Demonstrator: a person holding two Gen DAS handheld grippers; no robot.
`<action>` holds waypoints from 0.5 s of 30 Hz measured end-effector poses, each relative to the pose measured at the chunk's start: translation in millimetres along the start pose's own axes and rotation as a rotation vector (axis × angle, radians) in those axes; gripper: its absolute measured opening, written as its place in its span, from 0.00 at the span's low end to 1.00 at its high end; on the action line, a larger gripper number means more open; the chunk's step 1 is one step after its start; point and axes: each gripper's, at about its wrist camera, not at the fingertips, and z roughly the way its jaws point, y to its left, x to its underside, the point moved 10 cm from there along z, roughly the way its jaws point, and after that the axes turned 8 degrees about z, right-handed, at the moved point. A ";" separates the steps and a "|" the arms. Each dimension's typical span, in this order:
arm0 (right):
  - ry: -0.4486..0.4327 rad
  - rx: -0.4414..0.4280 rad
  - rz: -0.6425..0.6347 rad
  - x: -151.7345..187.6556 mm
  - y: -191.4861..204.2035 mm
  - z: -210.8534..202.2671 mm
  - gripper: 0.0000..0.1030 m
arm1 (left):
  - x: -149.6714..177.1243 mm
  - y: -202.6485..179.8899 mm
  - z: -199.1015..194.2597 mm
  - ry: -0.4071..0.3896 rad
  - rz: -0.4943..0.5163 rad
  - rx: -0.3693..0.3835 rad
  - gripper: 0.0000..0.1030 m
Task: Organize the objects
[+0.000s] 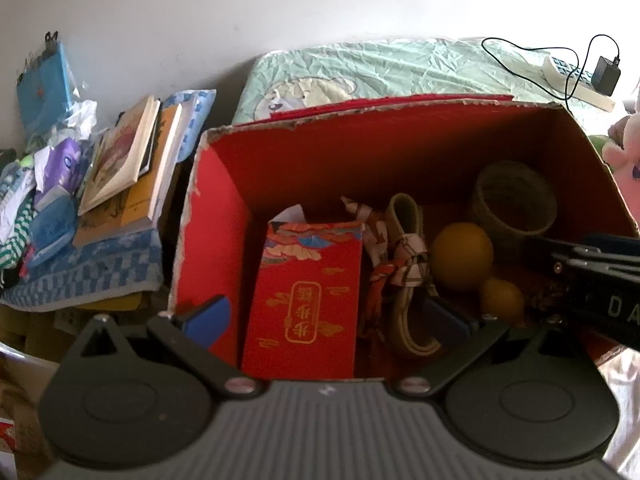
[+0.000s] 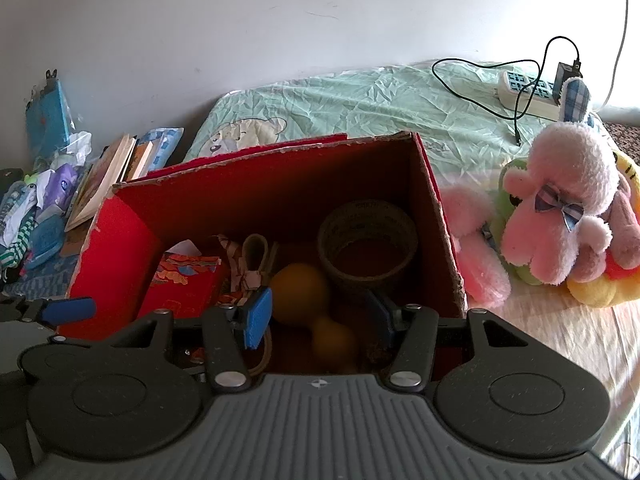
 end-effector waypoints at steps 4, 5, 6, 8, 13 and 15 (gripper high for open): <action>-0.008 -0.004 -0.001 -0.6 0.0 -1.5 0.54 | 0.3 -0.6 0.7 0.005 0.000 -0.002 1.00; -0.009 -0.006 0.000 -0.5 -0.2 -2.1 0.54 | 0.2 -0.8 0.2 0.004 0.000 -0.001 1.00; -0.010 -0.007 0.002 -0.7 -0.4 -2.6 0.54 | 0.2 -1.1 -0.4 0.003 0.001 -0.003 1.00; -0.012 -0.009 0.005 -1.3 -0.9 -3.5 0.54 | -0.2 -1.3 -1.3 0.001 0.004 -0.007 1.00; -0.012 -0.006 0.002 -1.6 -1.7 -3.9 0.54 | 0.1 -2.1 -1.3 0.006 0.007 -0.005 1.00; -0.009 -0.005 0.000 -1.4 -1.5 -3.2 0.54 | 0.5 -2.7 -1.0 0.010 0.008 -0.001 1.00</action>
